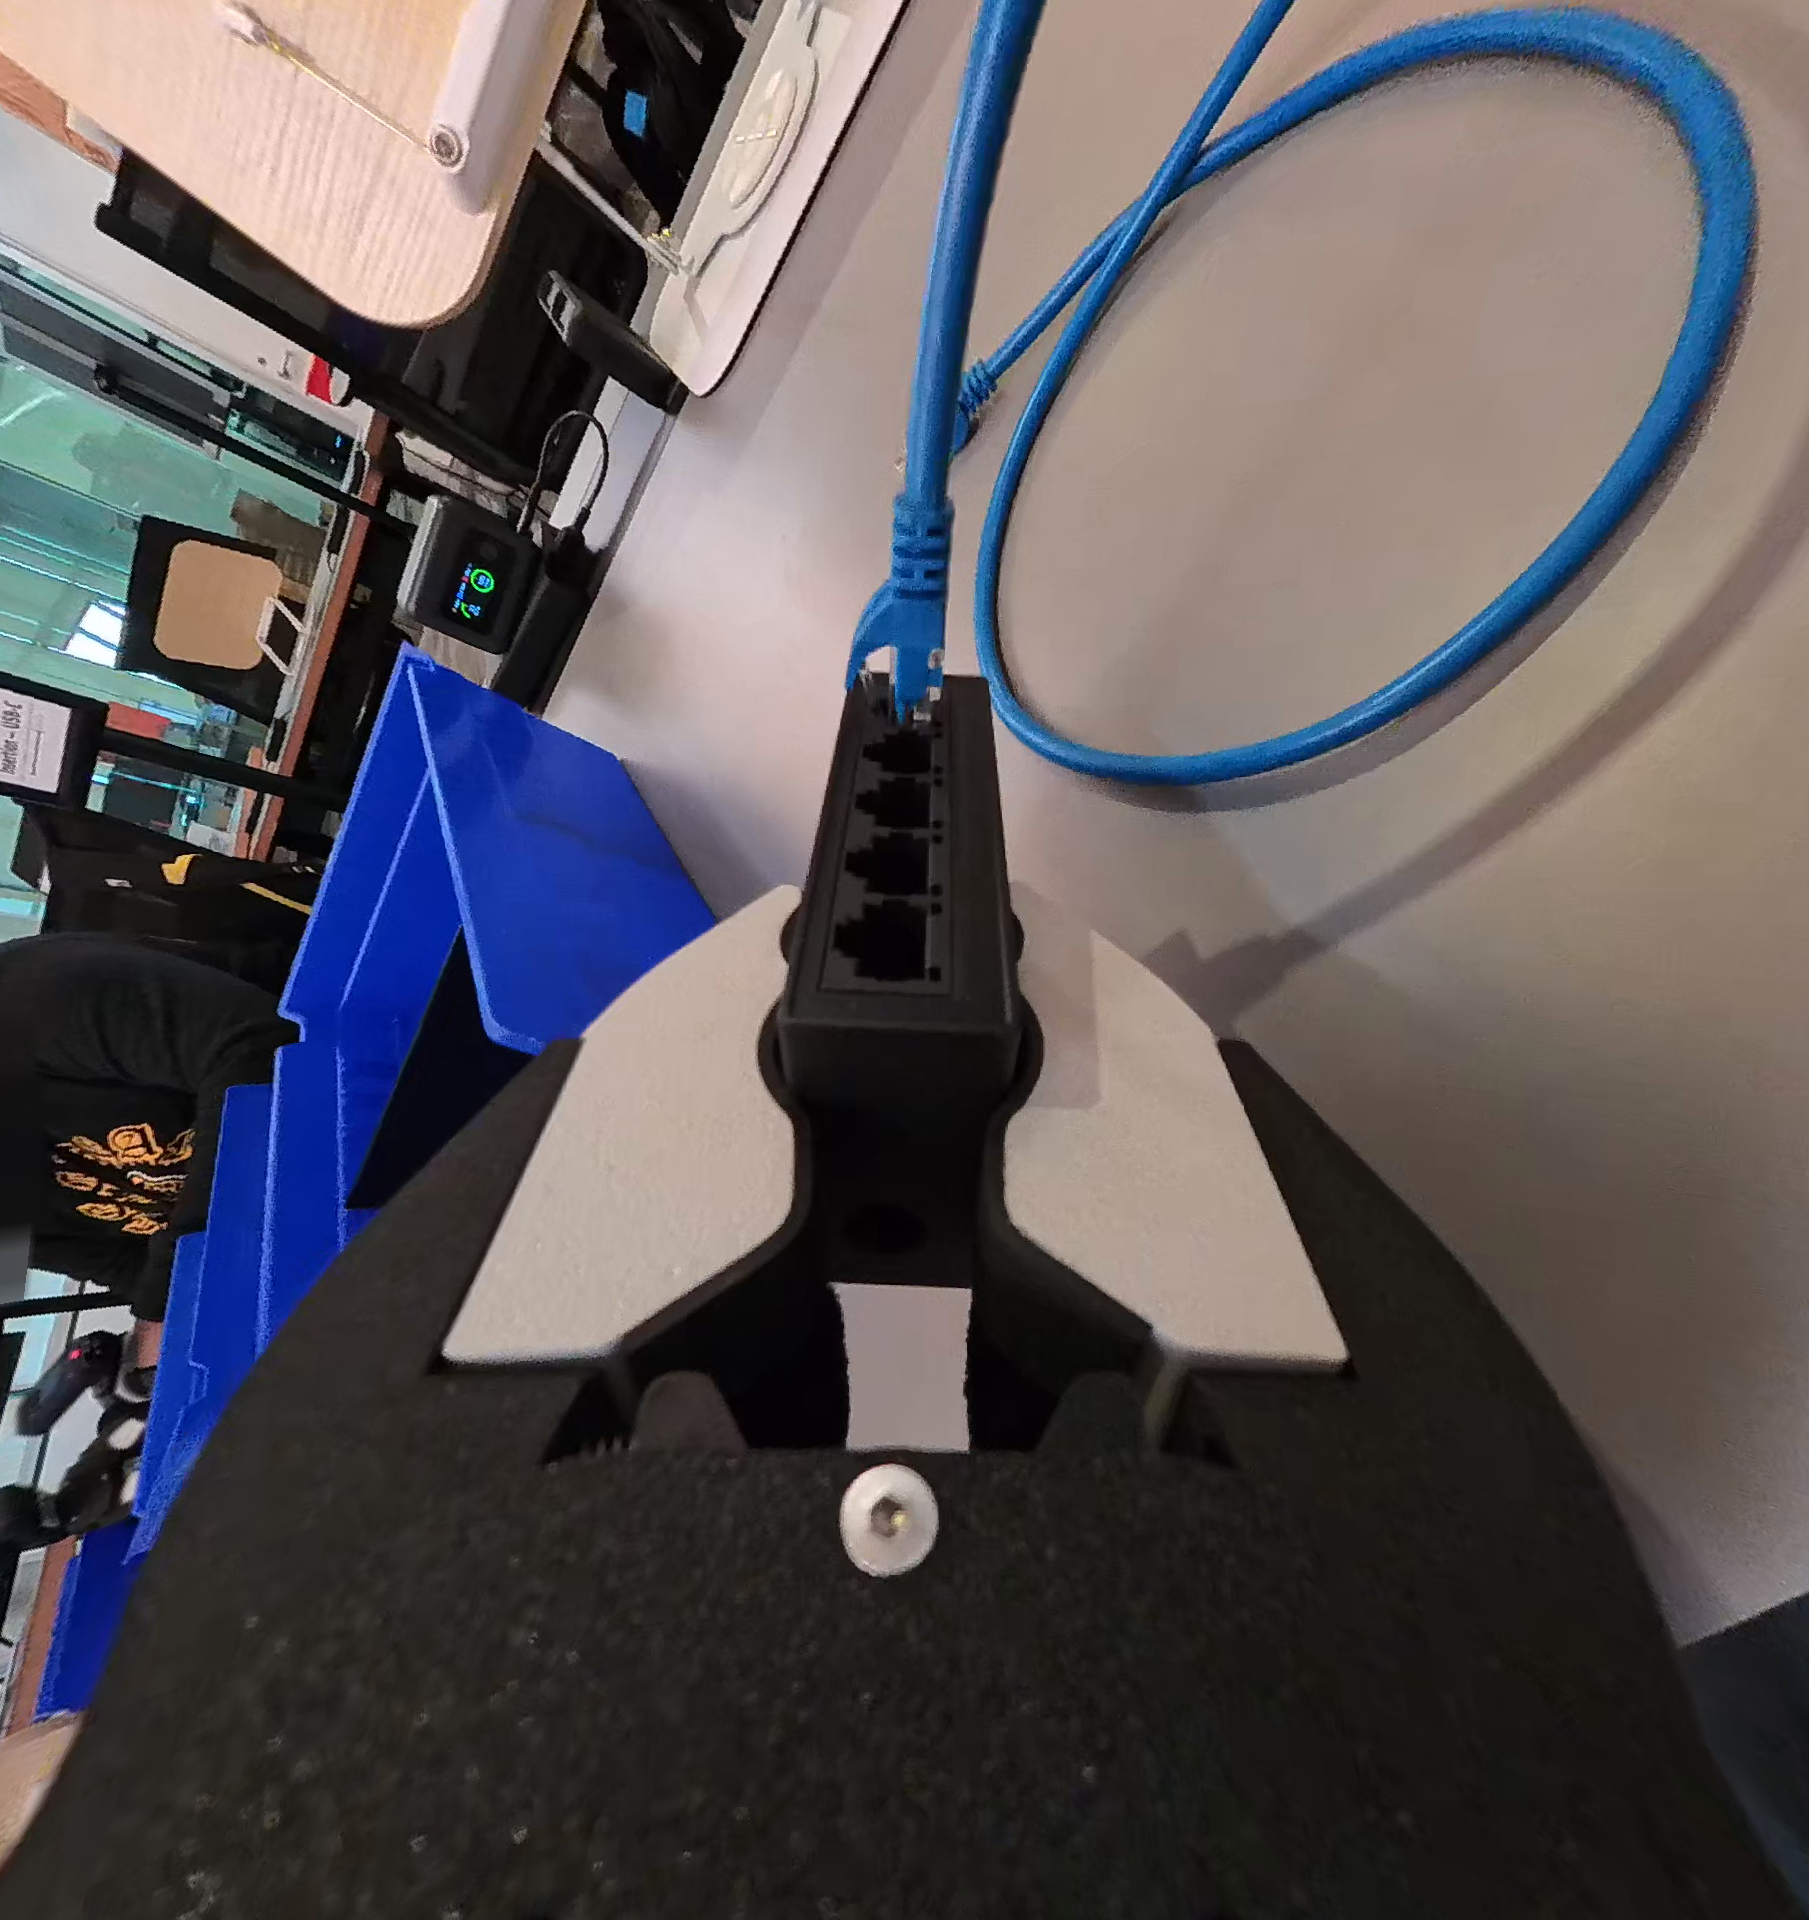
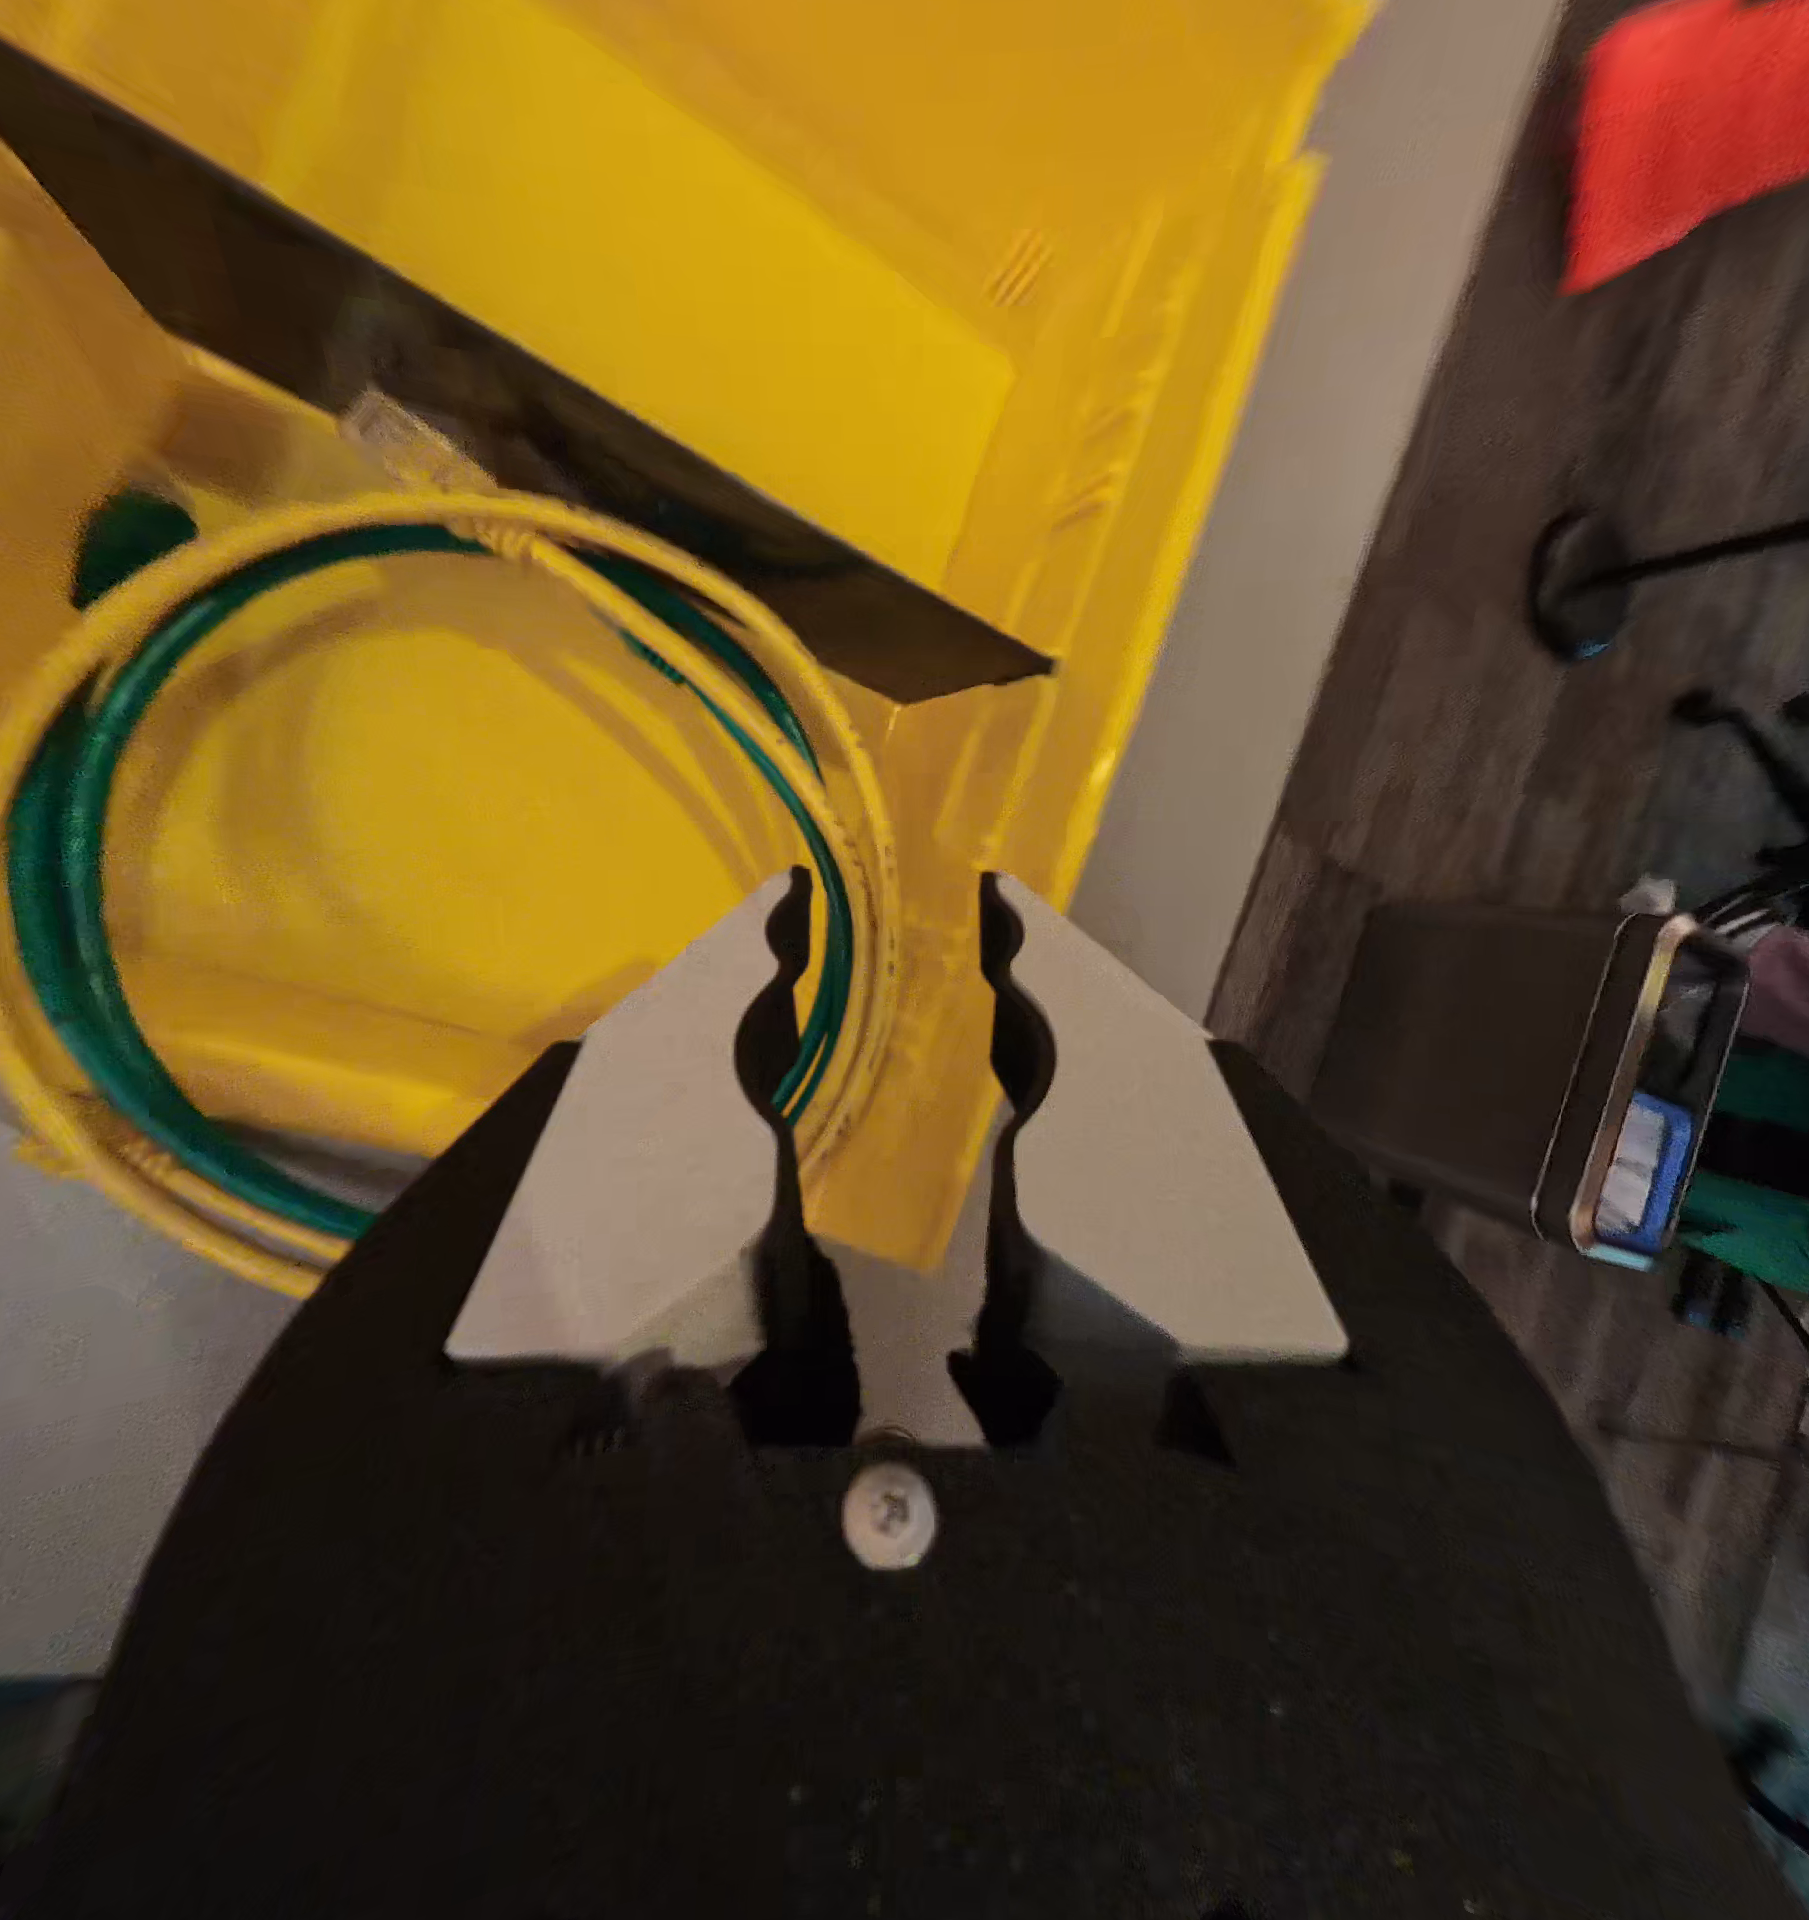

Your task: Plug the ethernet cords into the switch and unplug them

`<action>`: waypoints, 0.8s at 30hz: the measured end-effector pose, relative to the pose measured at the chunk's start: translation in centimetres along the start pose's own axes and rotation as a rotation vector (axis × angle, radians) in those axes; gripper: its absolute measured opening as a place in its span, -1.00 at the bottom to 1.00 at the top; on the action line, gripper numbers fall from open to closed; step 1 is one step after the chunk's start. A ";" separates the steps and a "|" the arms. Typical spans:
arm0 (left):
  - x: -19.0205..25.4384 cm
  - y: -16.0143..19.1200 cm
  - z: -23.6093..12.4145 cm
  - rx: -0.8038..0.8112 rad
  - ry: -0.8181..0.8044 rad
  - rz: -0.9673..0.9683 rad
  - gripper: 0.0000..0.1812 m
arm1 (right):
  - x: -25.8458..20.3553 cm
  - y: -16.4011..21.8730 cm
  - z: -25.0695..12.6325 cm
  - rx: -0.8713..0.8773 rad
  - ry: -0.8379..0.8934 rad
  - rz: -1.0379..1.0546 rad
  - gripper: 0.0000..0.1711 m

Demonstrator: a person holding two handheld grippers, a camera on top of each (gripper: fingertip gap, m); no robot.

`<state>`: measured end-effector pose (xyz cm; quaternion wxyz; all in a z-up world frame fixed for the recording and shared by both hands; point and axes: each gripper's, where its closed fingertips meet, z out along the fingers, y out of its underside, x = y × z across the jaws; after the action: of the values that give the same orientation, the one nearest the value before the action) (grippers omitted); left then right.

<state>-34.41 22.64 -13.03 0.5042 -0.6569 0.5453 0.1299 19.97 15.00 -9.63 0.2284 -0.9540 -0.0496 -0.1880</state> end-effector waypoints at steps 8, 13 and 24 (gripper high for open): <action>0.2 -0.3 -0.2 0.015 0.013 -0.003 -0.67 | -5.0 6.1 -4.8 0.541 -0.259 0.316 -0.57; 0.8 -1.0 0.1 0.028 0.029 0.022 -0.67 | -9.6 11.3 -2.9 0.463 -0.447 0.257 -0.49; 1.2 -1.5 -0.1 0.040 0.026 0.058 -0.67 | -13.3 8.8 -1.4 0.468 -0.607 0.190 -0.45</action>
<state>-32.72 21.74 -13.09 0.5062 -0.6323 0.5730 0.1248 8.85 6.40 -17.25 0.4309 -0.8887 -0.0681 0.1411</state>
